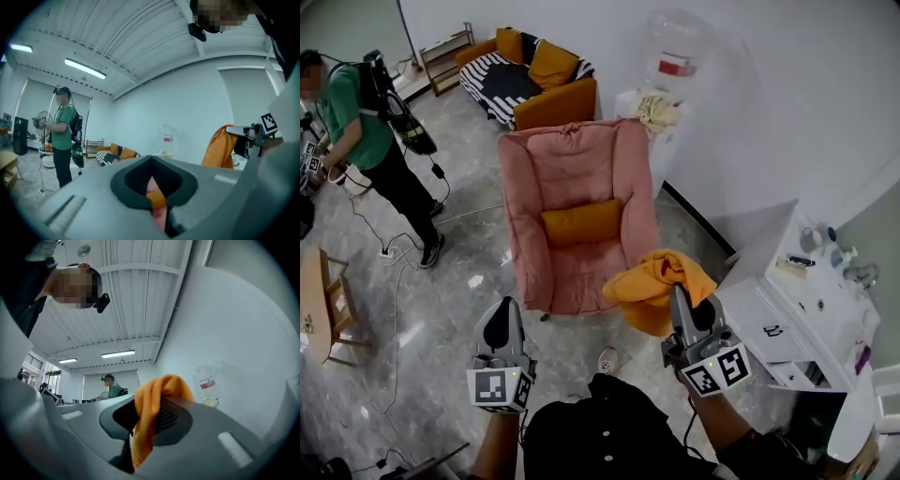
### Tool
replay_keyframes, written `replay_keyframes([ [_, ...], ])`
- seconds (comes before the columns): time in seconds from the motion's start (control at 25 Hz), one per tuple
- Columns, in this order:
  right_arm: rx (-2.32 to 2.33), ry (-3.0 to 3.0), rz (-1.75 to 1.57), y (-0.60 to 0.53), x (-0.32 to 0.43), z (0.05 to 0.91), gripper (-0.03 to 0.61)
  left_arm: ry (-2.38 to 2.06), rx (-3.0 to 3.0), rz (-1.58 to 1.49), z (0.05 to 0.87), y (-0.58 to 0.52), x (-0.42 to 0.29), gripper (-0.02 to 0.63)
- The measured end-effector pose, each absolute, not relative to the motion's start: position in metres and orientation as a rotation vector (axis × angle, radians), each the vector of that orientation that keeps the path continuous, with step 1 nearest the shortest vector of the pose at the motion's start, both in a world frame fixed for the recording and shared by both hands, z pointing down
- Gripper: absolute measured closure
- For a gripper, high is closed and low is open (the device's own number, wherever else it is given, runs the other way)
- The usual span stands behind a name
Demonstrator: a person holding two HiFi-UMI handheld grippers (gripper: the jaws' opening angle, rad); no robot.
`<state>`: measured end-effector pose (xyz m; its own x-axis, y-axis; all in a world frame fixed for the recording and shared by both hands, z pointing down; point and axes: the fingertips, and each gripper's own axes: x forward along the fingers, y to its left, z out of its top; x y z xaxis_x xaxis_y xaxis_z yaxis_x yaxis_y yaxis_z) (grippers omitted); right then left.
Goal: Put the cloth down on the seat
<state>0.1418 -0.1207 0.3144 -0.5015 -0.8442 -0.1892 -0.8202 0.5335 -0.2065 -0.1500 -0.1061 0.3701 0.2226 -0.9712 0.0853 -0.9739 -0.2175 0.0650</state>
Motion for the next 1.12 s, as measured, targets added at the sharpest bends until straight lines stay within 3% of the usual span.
replay_keyframes([
  [0.48,-1.294,2.598,-0.188,-0.202,0.141,0.333,0.494,-1.931,2.309,0.07,0.372,-0.161,-0.123,0.612],
  [1.12,-1.293,2.688,-0.321,-0.28,0.078,0.396,0.494,-1.772,2.324,0.074,0.408,-0.211,-0.128,0.612],
])
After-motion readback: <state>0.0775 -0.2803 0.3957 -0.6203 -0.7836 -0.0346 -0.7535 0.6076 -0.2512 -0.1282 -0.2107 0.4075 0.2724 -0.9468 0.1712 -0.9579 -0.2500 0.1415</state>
